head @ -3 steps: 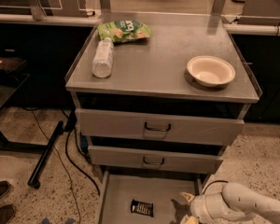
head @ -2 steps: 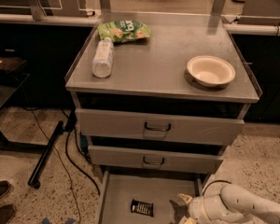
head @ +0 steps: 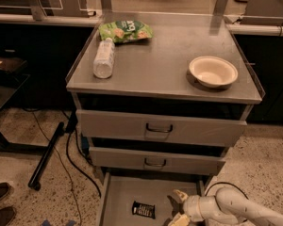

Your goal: Pick rxbar chocolate from bottom drawer and place on counter

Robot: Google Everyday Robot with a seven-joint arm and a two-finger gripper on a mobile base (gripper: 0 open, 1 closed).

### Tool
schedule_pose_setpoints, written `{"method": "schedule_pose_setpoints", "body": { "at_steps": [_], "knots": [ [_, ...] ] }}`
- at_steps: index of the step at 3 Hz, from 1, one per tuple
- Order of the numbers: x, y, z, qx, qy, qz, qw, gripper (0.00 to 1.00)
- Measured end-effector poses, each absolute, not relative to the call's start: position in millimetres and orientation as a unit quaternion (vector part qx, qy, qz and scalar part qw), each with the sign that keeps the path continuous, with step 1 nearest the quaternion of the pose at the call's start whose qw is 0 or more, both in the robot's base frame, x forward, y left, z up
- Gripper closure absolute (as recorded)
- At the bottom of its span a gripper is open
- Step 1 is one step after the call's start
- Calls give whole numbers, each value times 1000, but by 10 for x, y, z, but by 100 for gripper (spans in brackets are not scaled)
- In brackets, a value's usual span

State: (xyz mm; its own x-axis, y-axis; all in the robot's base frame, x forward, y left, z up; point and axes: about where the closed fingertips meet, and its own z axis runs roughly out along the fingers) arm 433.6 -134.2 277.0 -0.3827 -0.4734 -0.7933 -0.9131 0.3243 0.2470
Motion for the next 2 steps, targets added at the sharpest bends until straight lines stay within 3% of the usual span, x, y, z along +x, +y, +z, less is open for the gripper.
{"method": "schedule_pose_setpoints", "body": {
  "at_steps": [2],
  "knots": [
    [4326, -1199, 2659, -456, 751, 346, 330, 0]
  ]
}}
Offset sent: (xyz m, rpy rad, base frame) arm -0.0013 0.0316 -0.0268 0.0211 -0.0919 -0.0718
